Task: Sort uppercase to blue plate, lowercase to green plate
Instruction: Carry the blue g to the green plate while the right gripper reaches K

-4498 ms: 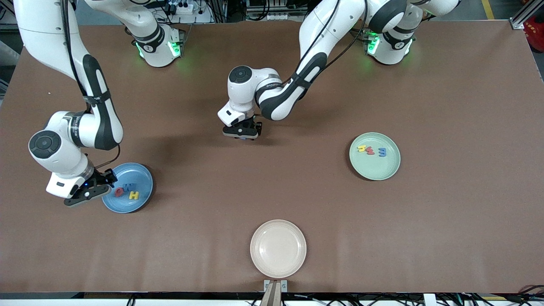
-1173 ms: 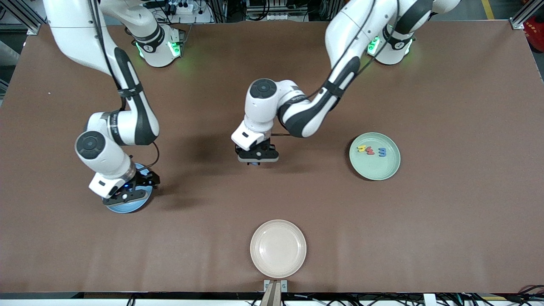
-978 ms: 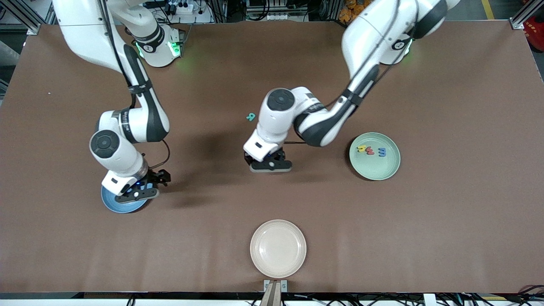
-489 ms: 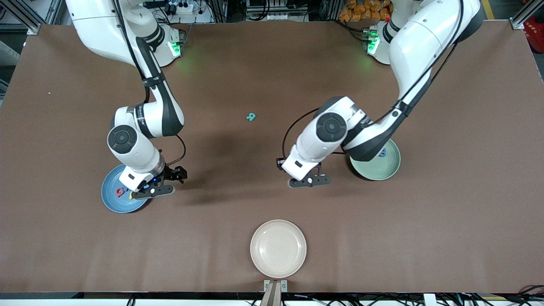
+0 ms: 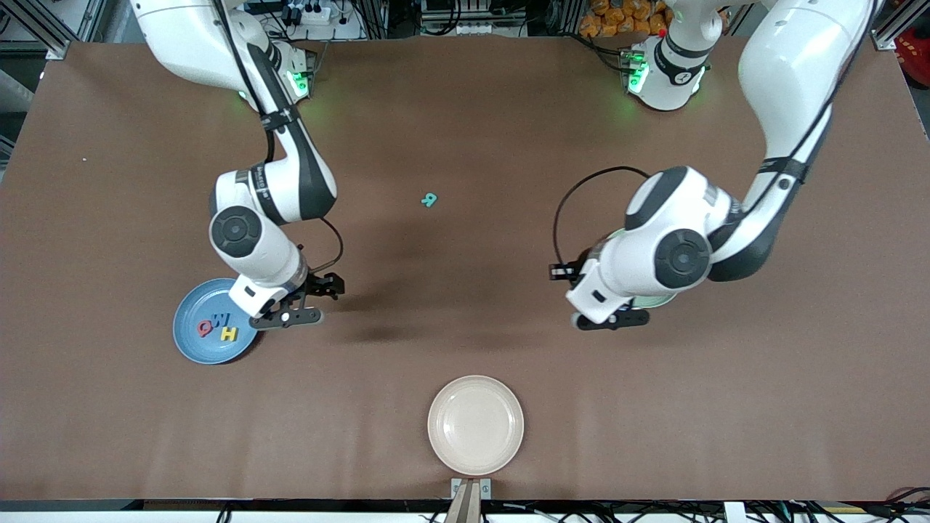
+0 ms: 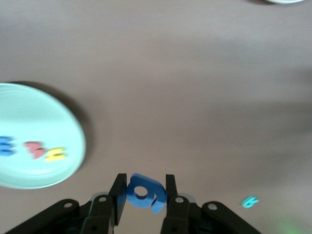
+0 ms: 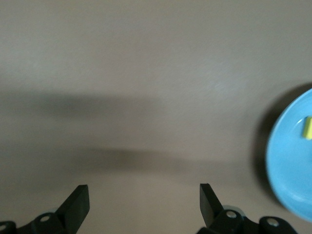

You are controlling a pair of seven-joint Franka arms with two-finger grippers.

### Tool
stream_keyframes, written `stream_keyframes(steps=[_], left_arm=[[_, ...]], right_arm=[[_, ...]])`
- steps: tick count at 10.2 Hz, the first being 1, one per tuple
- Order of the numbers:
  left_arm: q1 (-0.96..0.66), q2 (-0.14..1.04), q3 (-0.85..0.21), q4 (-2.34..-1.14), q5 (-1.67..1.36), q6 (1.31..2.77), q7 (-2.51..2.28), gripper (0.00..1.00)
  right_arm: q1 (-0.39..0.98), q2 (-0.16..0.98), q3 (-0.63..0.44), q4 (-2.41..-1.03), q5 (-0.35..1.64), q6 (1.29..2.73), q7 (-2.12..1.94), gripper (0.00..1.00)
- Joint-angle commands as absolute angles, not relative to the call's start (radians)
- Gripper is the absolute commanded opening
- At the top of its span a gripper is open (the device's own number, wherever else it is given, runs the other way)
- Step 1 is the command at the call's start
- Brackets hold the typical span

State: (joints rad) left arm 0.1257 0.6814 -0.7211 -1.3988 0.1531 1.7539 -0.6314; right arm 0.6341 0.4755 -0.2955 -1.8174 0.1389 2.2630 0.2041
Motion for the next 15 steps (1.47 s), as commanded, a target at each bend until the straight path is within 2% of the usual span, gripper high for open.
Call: stream_keyframes(steps=[1, 3, 6, 8, 11, 15], left_arm=[[0.198, 0.622, -0.695, -1.506, 0.123, 1.718, -0.545, 0.29], [0.199, 0.571, -0.590, -1.603, 0.120, 1.718, -0.436, 0.29], [0.199, 0.569, -0.474, -1.681, 0.121, 1.727, -0.324, 0.29], [0.198, 0.583, -0.446, -1.738, 0.136, 1.848, -0.313, 0.29], [0.186, 0.612, -0.419, -1.767, 0.138, 1.971, -0.327, 0.29], [0.179, 0.646, -0.417, -1.775, 0.175, 2.045, -0.365, 0.29]], right_arm=[[0.722, 0.472, -0.301, -1.822, 0.150, 2.250, 0.398, 1.00], [0.746, 0.468, -0.225, -1.828, 0.164, 2.232, 0.583, 1.00], [0.733, 0.466, -0.117, -1.859, 0.169, 2.243, 0.857, 1.00], [0.730, 0.453, -0.062, -1.920, 0.169, 2.304, 0.983, 1.00], [0.710, 0.388, 0.014, -2.121, 0.169, 2.492, 1.090, 1.00], [0.689, 0.383, 0.102, -2.200, 0.170, 2.566, 1.406, 1.00]])
